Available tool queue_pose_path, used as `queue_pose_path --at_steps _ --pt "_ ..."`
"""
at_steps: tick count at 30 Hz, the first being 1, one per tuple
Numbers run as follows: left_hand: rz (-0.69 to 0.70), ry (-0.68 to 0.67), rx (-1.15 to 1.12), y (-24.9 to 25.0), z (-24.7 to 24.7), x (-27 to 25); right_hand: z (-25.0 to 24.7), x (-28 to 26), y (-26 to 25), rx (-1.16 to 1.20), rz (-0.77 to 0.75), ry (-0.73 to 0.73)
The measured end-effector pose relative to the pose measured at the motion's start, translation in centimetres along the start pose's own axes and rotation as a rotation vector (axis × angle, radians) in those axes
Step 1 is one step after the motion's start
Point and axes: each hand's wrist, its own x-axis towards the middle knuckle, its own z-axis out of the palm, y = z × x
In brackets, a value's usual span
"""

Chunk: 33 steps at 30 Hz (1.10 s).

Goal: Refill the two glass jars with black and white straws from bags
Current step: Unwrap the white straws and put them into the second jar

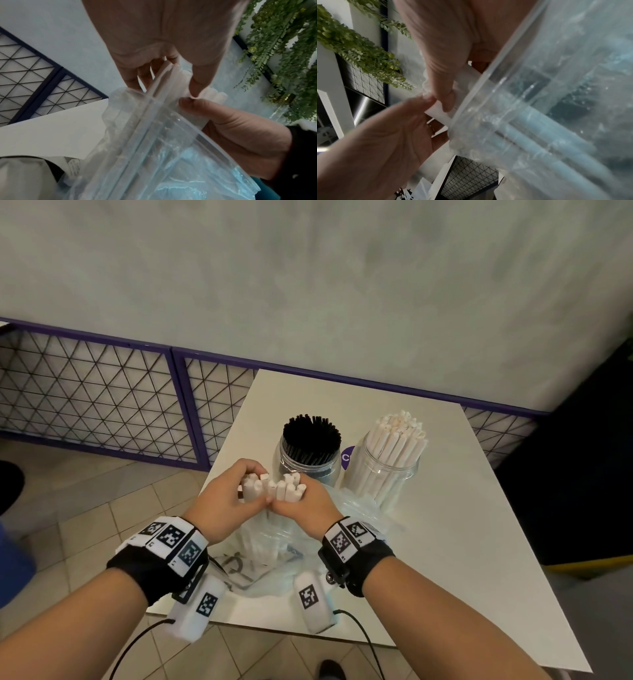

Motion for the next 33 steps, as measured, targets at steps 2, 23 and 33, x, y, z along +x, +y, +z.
queue_pose_path --at_steps 2,23,33 --pt "0.032 -0.053 0.005 0.1 0.3 0.2 -0.3 0.0 -0.1 -0.008 -0.022 -0.017" --pt "0.060 0.026 0.238 1.4 1.6 2.0 -18.7 -1.8 -12.5 0.325 -0.366 0.570" --pt "0.053 0.029 0.260 1.3 1.7 1.7 -21.1 2.3 -7.2 0.211 -0.191 0.703"
